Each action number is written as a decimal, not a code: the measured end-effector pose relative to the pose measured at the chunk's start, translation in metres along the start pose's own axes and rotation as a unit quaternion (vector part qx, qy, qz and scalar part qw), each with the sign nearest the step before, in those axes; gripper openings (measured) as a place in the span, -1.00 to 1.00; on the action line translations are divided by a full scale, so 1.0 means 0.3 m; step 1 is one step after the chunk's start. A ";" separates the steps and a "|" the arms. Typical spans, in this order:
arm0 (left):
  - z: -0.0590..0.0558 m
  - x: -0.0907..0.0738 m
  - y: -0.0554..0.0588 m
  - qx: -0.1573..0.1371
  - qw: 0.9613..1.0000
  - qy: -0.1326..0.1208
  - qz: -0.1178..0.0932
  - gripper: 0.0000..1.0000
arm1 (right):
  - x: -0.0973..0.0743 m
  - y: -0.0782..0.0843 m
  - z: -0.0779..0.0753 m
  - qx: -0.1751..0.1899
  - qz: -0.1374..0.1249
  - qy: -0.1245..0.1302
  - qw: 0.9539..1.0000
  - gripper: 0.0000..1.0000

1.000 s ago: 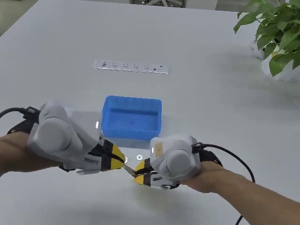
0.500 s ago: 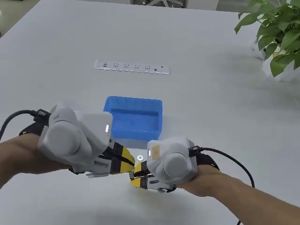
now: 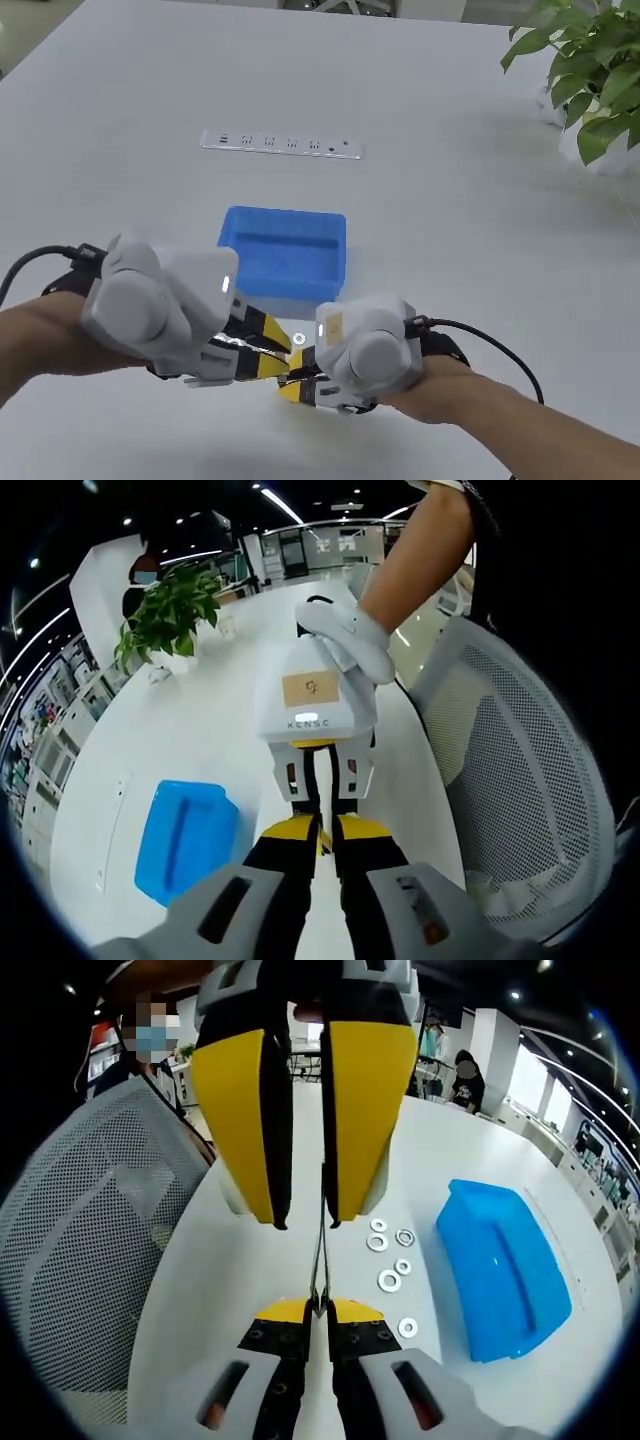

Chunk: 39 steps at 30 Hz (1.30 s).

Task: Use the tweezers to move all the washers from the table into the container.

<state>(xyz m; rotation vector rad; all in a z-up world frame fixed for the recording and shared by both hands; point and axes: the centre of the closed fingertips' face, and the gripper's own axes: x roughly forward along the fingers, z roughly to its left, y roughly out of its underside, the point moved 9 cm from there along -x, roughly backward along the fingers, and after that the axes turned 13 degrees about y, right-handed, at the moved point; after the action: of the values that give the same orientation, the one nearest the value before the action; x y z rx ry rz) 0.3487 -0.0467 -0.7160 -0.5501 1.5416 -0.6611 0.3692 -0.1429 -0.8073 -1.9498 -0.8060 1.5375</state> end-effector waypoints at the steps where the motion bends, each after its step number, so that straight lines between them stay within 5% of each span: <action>1: 0.001 0.003 0.005 -0.002 1.000 -0.002 -0.001 -0.78 | 0.001 0.000 -0.001 0.000 0.000 0.000 1.000 -0.84; 16: 0.008 0.017 0.040 -0.028 0.999 -0.003 -0.018 -0.89 | -0.001 -0.001 0.000 -0.001 0.000 0.003 1.000 -0.83; 39: 0.080 -0.009 0.019 0.006 1.000 -0.003 -0.011 -0.89 | -0.010 -0.003 -0.078 0.001 -0.012 0.055 0.998 -0.79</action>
<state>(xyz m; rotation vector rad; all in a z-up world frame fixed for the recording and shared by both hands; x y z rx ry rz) 0.3732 -0.0428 -0.7186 -0.5602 1.5273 -0.6836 0.3914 -0.1453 -0.7995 -1.9968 -0.7782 1.4046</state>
